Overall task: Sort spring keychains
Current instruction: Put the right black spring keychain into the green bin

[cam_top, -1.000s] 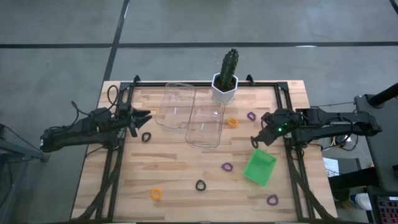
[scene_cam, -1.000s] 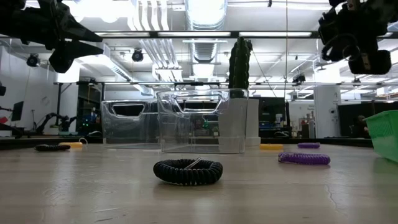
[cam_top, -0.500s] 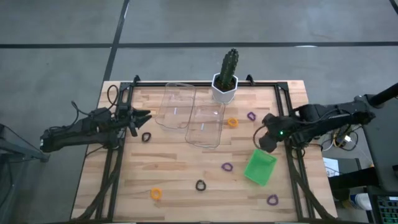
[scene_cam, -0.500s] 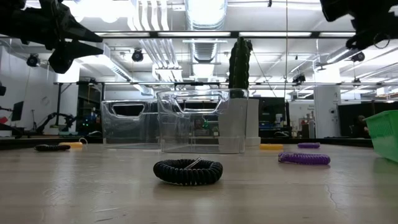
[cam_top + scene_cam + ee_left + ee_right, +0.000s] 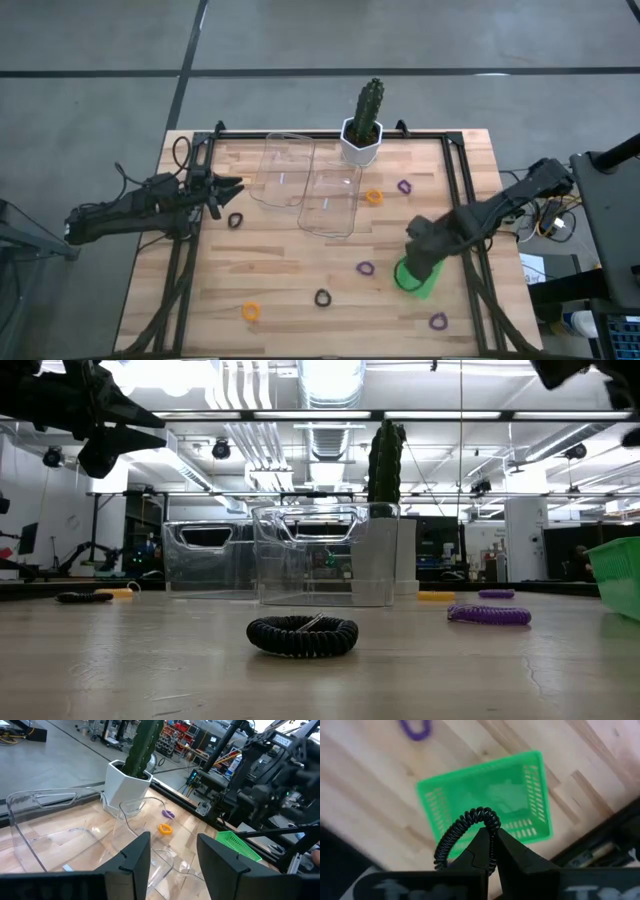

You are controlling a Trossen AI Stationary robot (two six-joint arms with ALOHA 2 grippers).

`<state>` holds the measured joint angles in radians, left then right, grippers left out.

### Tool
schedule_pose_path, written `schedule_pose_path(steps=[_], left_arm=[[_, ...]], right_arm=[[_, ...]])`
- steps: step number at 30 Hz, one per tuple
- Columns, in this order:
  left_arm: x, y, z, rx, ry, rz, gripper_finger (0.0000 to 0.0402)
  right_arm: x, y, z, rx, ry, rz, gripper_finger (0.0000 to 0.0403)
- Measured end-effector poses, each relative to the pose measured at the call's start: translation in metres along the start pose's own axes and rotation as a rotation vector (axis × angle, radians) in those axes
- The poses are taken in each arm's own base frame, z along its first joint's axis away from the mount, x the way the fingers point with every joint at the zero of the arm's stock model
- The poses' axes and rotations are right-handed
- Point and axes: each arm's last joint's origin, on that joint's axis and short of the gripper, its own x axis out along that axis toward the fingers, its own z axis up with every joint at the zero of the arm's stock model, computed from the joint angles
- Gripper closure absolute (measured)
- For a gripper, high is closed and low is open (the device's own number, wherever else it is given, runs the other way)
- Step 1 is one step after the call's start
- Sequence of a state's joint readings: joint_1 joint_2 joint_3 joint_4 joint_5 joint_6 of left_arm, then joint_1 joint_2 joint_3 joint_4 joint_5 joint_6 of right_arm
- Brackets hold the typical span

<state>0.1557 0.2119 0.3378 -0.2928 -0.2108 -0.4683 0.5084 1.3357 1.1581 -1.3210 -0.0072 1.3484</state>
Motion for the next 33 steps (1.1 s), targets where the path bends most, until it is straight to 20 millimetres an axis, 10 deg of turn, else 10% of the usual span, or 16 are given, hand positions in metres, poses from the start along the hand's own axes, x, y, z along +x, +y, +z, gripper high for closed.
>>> schedule_pose_path(steps=[17,33], left_arm=[[0.000,0.000,0.000,-0.005,0.000,0.001,0.0248],[0.000,0.000,0.000,-0.008,0.000,0.000,0.0248]], right_arm=[[0.078,-0.010,-0.023,0.181,-0.048,-0.016,0.0390],[0.090,-0.015,-0.024,0.185,-0.054,-0.003,0.0343]])
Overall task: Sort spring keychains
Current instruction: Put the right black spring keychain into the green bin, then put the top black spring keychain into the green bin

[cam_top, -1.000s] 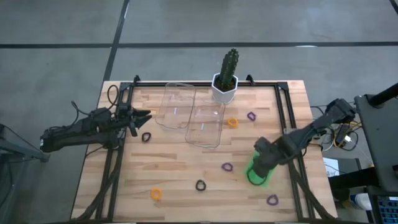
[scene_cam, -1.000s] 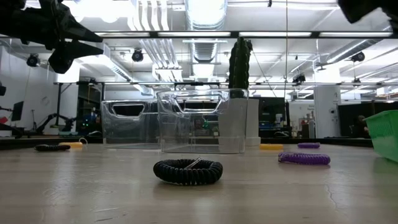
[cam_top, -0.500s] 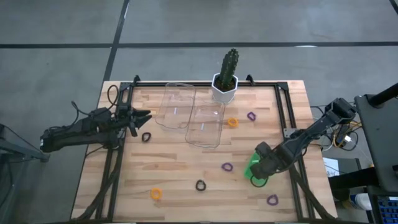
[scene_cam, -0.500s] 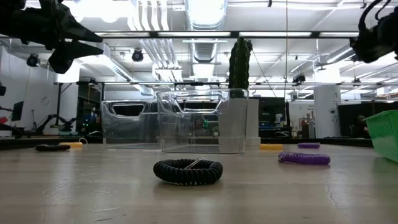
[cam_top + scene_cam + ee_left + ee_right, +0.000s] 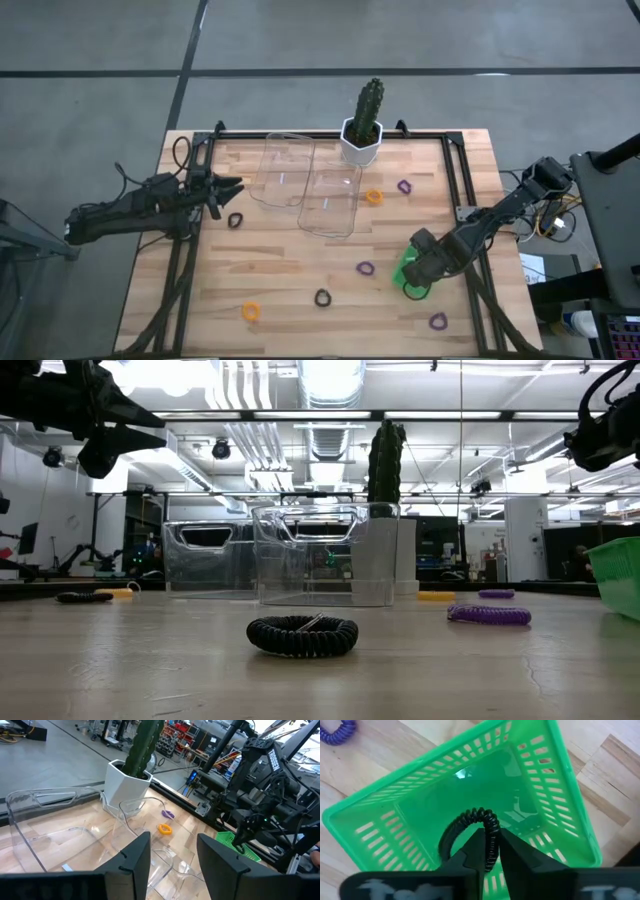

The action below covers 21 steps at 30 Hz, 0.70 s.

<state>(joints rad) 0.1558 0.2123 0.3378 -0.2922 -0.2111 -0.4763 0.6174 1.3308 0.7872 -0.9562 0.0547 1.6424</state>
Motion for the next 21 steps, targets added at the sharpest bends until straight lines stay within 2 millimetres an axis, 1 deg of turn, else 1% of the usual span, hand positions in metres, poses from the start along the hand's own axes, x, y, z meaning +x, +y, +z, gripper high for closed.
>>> schedule_pose_path(steps=[7,13,17,21], left_arm=[[0.000,0.000,0.000,0.000,0.000,0.000,0.0248],[0.000,0.000,0.000,-0.004,0.000,0.000,0.0248],[0.000,0.000,0.000,-0.004,0.000,0.000,0.0248],[0.000,0.000,0.000,-0.004,0.000,0.000,0.0248]], right_arm=[[0.000,0.001,0.000,0.000,-0.001,0.007,0.0303],[-0.003,0.004,0.000,-0.059,-0.005,0.027,0.0287],[-0.016,0.013,0.000,-0.167,-0.010,0.082,0.0285],[-0.042,0.022,0.002,-0.265,-0.088,0.182,0.0293]])
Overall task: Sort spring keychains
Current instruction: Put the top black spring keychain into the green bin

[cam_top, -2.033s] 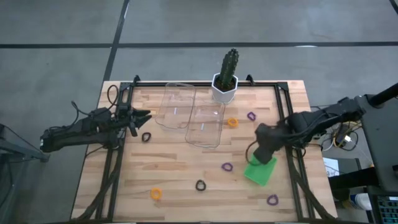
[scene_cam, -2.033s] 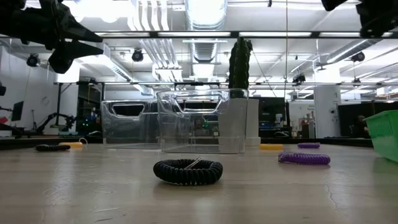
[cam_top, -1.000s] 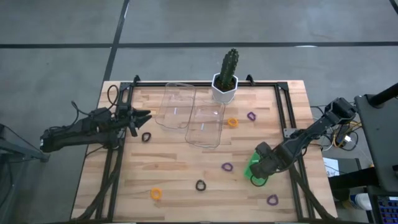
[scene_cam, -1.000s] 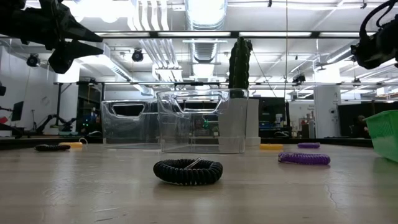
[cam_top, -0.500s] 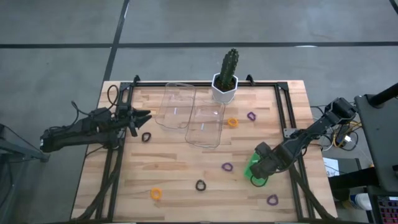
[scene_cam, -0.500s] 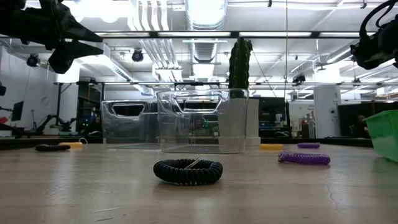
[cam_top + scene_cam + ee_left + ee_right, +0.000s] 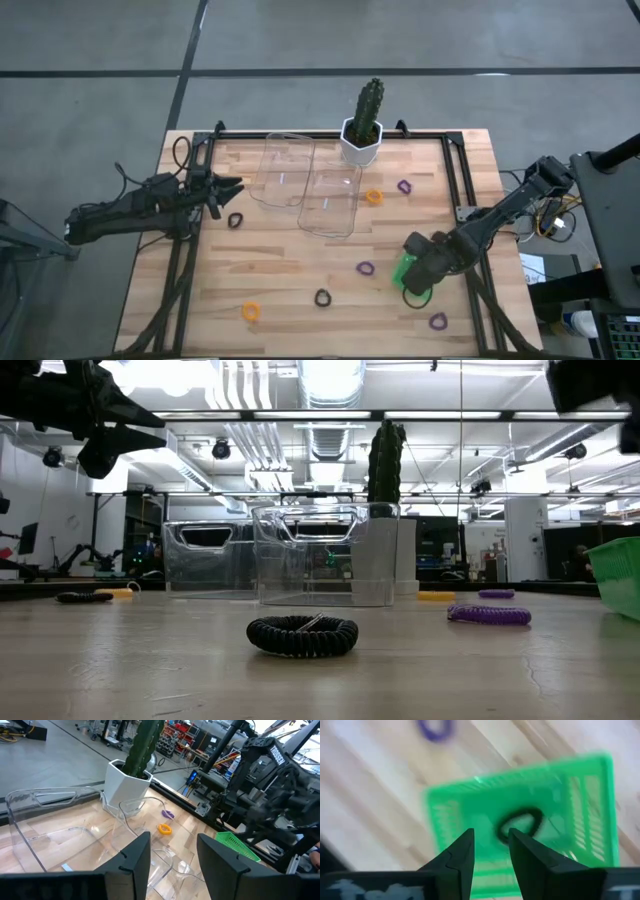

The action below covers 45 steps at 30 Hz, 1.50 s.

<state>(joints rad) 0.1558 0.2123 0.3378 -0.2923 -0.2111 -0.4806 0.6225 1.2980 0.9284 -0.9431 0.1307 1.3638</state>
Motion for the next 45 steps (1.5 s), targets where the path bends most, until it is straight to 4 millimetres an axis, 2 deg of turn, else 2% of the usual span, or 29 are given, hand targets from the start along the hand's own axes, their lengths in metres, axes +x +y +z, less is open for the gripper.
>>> schedule_pose_path(steps=[7,13,20,26,33,40,45], left_arm=[[0.000,0.000,0.000,-0.014,0.000,0.000,0.0248],[0.000,0.000,0.000,-0.018,-0.001,0.000,0.0248],[0.000,-0.001,0.002,-0.056,-0.022,-0.013,0.0248],[0.003,-0.008,0.014,-0.083,-0.126,-0.085,0.0248],[0.018,-0.018,0.020,-0.083,-0.140,-0.180,0.0248],[0.036,-0.023,0.017,-0.065,-0.039,-0.194,0.0248],[0.041,-0.026,0.018,-0.045,0.064,-0.197,0.0248]], right_arm=[[-0.045,0.004,0.012,-0.094,-0.235,0.059,0.0335],[-0.070,-0.010,0.015,-0.189,-0.360,0.100,0.0389],[-0.085,-0.040,0.012,-0.291,-0.463,0.135,0.0394],[-0.098,-0.057,0.013,-0.342,-0.650,0.239,0.0394],[-0.101,-0.073,0.010,-0.436,-0.782,0.366,0.0394],[-0.094,-0.093,0.005,-0.437,-0.837,0.427,0.0394],[-0.091,-0.107,0.002,-0.397,-0.874,0.493,0.0394]])
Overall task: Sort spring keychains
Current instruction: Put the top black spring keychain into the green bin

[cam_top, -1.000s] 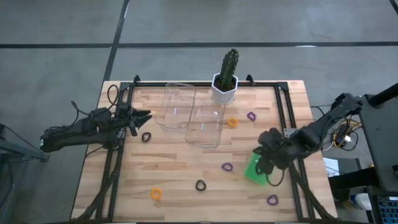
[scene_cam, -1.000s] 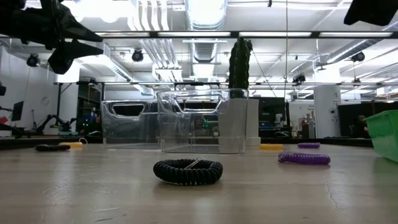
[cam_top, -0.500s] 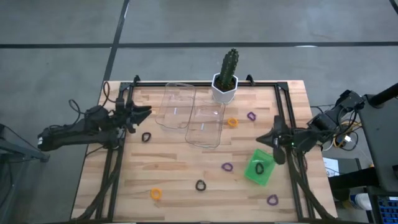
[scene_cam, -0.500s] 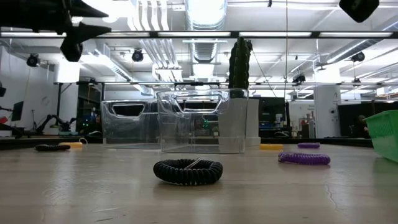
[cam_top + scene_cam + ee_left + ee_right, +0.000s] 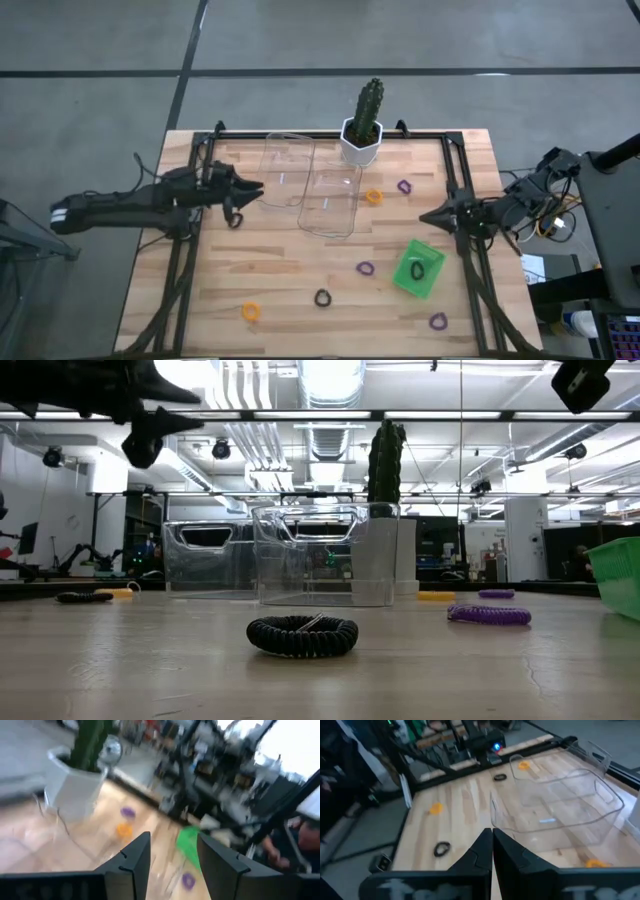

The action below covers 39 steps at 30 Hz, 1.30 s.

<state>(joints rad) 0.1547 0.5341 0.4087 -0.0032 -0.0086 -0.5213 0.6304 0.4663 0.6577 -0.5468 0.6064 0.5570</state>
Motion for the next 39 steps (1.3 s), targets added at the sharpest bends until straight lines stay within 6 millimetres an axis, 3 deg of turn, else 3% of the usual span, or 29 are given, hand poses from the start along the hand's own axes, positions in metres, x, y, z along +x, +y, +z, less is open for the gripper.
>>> schedule_pose_path(steps=[9,16,29,39], left_arm=[[-0.027,-0.006,0.013,-0.074,0.371,0.273,0.0248],[-0.045,-0.010,0.021,-0.222,0.495,0.420,0.0248],[-0.038,0.008,-0.012,-0.311,0.589,0.524,0.0248],[-0.037,0.015,-0.024,-0.315,0.619,0.552,0.0248]], right_arm=[[-0.007,-0.008,-0.004,0.034,-0.037,0.020,0.0394],[-0.007,-0.009,-0.004,-0.014,-0.047,-0.002,0.0394],[-0.007,-0.009,-0.004,-0.016,-0.047,-0.003,0.0394],[-0.007,-0.009,-0.004,-0.013,-0.047,-0.002,0.0394]])
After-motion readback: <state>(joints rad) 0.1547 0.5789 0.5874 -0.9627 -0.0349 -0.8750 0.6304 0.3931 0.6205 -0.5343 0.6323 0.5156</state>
